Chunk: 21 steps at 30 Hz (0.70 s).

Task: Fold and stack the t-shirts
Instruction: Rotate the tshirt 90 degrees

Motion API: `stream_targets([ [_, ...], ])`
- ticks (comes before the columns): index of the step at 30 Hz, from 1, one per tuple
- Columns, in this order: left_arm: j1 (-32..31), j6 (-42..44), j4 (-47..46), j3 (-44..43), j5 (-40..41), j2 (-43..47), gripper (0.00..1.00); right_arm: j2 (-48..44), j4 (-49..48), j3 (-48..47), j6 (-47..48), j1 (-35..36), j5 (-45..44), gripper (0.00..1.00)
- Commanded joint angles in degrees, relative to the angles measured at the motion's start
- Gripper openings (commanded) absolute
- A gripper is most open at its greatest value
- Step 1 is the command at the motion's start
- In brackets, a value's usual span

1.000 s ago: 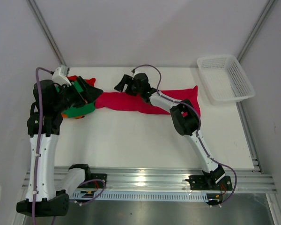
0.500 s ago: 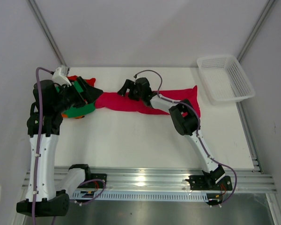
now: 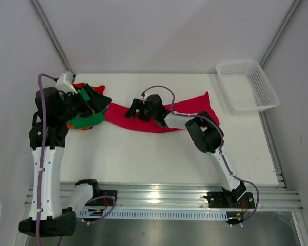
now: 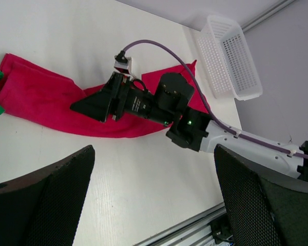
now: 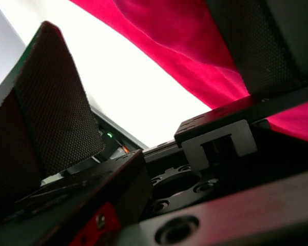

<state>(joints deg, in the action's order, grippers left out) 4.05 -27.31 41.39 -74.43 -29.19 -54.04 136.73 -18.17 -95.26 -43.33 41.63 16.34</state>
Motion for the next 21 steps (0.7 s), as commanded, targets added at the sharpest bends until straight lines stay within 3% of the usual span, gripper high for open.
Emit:
stream_targets([
  [1,1.0,1.6,0.4,-3.4,-1.0,-0.7,0.99,-4.2,2.8,5.2,3.2,2.4,5.8,0.88],
  [15,1.2,-1.8,-3.0,-3.8,-4.1,-3.4,0.99,-24.3,-5.2,35.6,6.6,3.4,10.8,0.88],
  [21,1.1,-2.6,-3.5,-4.4,-4.5,-4.3,0.99,-31.2,-4.3,40.5,9.9,3.5,17.8,0.87],
])
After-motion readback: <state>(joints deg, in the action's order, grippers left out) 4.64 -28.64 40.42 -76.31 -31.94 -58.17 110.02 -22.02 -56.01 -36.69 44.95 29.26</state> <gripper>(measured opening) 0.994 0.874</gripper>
